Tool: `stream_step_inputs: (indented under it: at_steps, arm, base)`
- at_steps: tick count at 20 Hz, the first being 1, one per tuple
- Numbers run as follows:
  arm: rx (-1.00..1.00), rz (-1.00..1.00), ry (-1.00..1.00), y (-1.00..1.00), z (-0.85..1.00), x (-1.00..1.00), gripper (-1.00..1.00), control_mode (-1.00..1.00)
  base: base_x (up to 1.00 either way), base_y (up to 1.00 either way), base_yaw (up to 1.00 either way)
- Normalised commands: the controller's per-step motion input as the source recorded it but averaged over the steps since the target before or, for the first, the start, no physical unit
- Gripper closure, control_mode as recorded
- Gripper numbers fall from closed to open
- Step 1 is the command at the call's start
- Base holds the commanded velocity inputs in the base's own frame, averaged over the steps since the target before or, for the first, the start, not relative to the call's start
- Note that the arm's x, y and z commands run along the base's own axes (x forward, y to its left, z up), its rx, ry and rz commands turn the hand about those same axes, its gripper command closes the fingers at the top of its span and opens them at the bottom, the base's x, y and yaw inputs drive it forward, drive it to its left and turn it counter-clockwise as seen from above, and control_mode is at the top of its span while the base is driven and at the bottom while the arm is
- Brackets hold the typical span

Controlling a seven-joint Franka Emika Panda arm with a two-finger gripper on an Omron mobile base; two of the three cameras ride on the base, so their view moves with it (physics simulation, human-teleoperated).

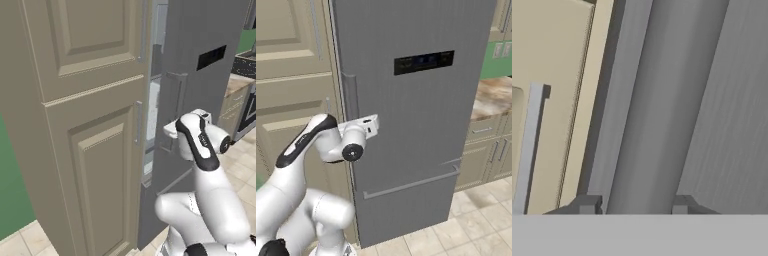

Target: There is a bowl on the dining counter. Grab a lemon wedge from the fridge and place it in the bowl. Then get the liquor bottle and glass cup from the cabinet and place them next to the bowl.

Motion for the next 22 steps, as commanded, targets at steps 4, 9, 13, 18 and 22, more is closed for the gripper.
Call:
stream_step_inputs:
  at_steps: [4, 9, 13, 18, 22]
  arm:
    - [-0.03, 0.0, 0.21, -0.59, 0.67, -0.45, 1.0, -1.0]
    - [-0.02, 0.0, 0.13, -0.76, 0.55, -0.74, 1.0, -1.0]
    - [-0.02, 0.0, 0.12, -0.81, 0.55, -0.76, 1.0, -1.0]
    - [-0.01, -0.01, 0.1, -0.8, 0.57, -0.8, 1.0, -1.0]
    - [-0.01, -0.02, 0.14, -0.7, 0.57, -0.66, 1.0, -1.0]
  base:
    - [0.0, 0.0, 0.0]
    - [0.0, 0.0, 0.0]
    - [0.0, 0.0, 0.0]
    - [0.0, 0.0, 0.0]
    - [0.0, 0.0, 0.0]
